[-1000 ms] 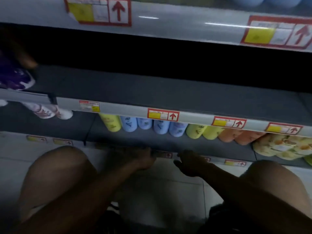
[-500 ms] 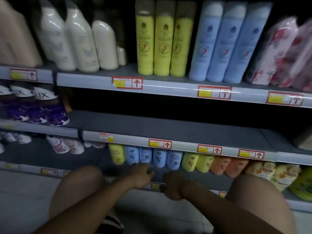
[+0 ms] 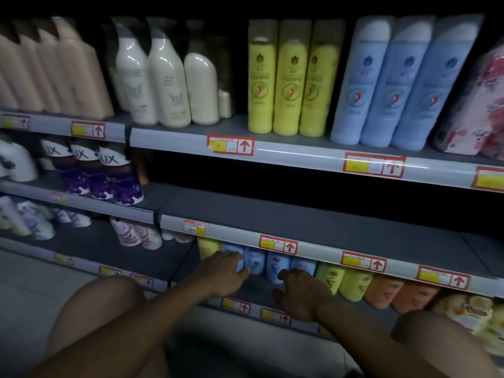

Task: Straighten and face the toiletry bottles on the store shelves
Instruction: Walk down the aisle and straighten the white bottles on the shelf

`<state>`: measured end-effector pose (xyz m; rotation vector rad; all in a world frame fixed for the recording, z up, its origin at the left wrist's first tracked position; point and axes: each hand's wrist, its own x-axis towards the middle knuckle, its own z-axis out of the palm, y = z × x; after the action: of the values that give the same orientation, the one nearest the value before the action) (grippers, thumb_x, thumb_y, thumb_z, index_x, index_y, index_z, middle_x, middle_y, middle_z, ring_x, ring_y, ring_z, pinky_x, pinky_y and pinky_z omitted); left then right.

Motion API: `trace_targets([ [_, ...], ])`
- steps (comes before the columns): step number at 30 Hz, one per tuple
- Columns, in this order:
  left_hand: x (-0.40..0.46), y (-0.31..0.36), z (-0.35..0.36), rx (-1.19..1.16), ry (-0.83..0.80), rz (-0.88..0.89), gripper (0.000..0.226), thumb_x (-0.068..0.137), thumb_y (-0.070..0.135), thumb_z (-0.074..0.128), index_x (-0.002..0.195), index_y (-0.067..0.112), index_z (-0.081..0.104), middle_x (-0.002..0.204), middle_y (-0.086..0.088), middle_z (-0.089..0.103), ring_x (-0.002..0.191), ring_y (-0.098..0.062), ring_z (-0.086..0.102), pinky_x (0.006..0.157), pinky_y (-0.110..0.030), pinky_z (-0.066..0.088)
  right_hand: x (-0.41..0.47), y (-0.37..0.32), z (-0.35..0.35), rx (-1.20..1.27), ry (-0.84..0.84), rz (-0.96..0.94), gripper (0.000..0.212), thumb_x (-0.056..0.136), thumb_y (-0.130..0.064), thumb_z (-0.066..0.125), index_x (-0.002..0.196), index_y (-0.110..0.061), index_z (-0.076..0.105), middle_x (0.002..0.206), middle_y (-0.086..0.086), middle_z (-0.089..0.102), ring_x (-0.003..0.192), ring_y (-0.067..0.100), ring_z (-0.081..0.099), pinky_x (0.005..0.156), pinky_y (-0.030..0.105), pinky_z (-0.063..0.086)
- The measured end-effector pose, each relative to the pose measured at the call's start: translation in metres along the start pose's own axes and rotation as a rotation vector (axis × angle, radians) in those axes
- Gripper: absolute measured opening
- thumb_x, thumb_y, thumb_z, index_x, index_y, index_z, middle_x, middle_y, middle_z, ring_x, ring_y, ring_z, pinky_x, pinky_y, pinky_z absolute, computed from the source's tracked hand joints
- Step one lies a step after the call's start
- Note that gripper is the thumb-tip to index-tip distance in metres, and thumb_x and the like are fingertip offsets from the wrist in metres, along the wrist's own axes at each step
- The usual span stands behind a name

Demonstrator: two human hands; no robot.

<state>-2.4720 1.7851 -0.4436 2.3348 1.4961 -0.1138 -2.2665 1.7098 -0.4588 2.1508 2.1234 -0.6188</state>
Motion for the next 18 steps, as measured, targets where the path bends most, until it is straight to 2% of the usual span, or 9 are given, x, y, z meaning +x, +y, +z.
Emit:
trace_targets([
  [5,0.019,-0.016,-0.006,0.061,-0.128,0.019,0.061,0.102,0.062,0.039,0.148,0.022,0.047,0.161,-0.002,0.041,0.142,-0.026,0.042,0.111,-0.042,0.041,0.027,-0.015,-0.002,0.037,-0.015,-0.008,0.060,0.101,-0.054,0.045,0.149,-0.018,0.044,0.151,0.010,0.049,0.137,0.031,0.049,0.110,0.044,0.045],
  [9,0.027,-0.027,-0.024,0.149,-0.159,0.051,0.061,0.102,0.064,0.037,0.151,0.028,0.043,0.158,0.004,0.042,0.143,-0.021,0.041,0.115,-0.044,0.038,0.046,-0.036,-0.009,0.001,0.041,-0.055,0.057,0.102,-0.052,0.042,0.150,-0.020,0.042,0.148,0.008,0.050,0.135,0.029,0.049,0.104,0.044,0.049],
  [12,0.027,-0.027,-0.040,0.239,0.008,0.128,0.060,0.101,0.065,0.035,0.152,0.034,0.037,0.158,0.010,0.039,0.146,-0.015,0.035,0.118,-0.040,0.035,0.055,-0.054,-0.017,-0.086,0.198,-0.102,0.062,0.095,-0.056,0.035,0.147,-0.024,0.048,0.139,0.003,0.058,0.128,0.023,0.056,0.095,0.038,0.054],
  [15,0.037,-0.031,-0.053,0.125,0.141,0.184,0.060,0.102,0.063,0.037,0.156,0.038,0.030,0.160,0.017,0.034,0.146,-0.009,0.032,0.116,-0.033,0.031,0.068,-0.065,-0.029,-0.031,0.345,-0.162,0.049,0.083,-0.045,0.057,0.129,-0.027,0.060,0.118,-0.004,0.065,0.107,0.019,0.063,0.078,0.031,0.053],
  [18,0.051,-0.048,-0.053,0.030,0.166,0.267,0.058,0.103,0.060,0.038,0.156,0.041,0.026,0.157,0.023,0.031,0.143,-0.003,0.031,0.113,-0.024,0.029,0.083,-0.070,-0.037,-0.060,0.386,-0.182,0.052,0.074,-0.041,0.070,0.125,-0.029,0.062,0.119,-0.007,0.061,0.108,0.015,0.061,0.080,0.026,0.050],
])
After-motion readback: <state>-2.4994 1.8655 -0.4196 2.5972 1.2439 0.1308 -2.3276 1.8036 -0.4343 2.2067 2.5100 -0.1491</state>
